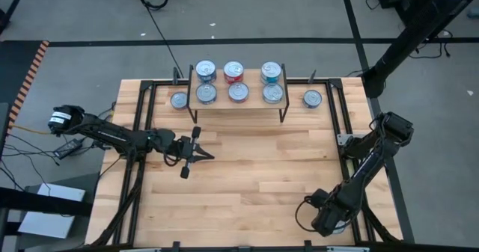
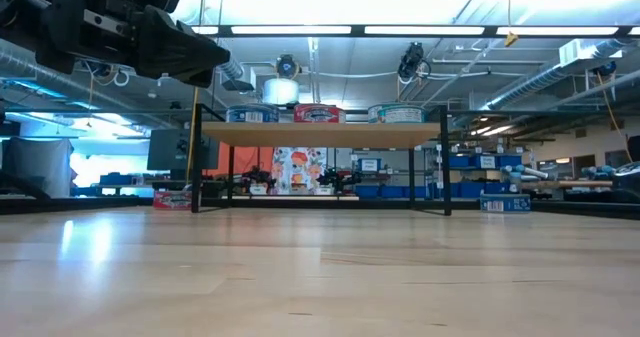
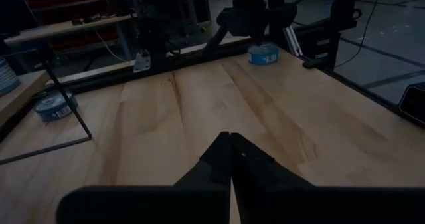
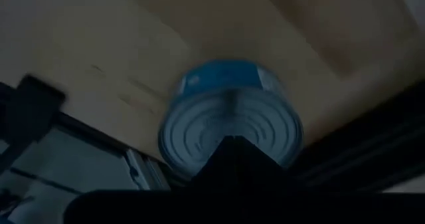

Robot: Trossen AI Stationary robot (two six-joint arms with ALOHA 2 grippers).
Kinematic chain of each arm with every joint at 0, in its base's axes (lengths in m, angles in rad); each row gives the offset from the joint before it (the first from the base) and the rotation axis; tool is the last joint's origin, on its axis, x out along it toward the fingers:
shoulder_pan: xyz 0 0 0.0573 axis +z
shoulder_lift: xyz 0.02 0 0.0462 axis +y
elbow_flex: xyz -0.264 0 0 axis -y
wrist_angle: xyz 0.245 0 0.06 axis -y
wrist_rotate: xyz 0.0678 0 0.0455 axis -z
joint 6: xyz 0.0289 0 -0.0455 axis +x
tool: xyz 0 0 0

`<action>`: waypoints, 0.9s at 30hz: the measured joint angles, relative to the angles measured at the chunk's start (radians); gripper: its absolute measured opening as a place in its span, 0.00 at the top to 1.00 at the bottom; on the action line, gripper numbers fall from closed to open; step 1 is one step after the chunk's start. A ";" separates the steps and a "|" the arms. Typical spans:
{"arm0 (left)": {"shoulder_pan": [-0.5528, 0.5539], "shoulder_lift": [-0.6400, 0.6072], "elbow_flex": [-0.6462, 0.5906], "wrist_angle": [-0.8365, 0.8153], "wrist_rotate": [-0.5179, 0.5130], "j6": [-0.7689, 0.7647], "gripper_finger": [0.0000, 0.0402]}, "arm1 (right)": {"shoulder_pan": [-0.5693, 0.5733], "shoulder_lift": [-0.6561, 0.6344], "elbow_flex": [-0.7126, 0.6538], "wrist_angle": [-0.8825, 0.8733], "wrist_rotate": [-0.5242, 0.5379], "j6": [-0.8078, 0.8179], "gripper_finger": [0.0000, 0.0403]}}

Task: Stack canned seafood by type on shelf
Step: Stack the yellow blue tuna can on top of the yellow blue tuna can on the shelf

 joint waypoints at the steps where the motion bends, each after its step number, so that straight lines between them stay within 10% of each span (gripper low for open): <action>1: 0.000 0.000 0.000 0.000 0.000 0.000 0.98 | 0.000 0.000 0.000 0.000 0.013 -0.006 0.99; 12: -0.001 0.000 0.000 -0.007 0.000 -0.019 0.98 | 0.001 -0.004 -0.062 0.049 0.181 -0.032 0.99; 22: -0.001 0.000 0.000 -0.007 0.000 -0.020 0.98 | -0.020 0.001 -0.067 0.058 0.645 -0.094 0.99; 27: -0.001 0.000 0.000 -0.007 0.000 -0.020 0.98 | -0.060 0.004 -0.069 0.073 0.707 -0.164 0.99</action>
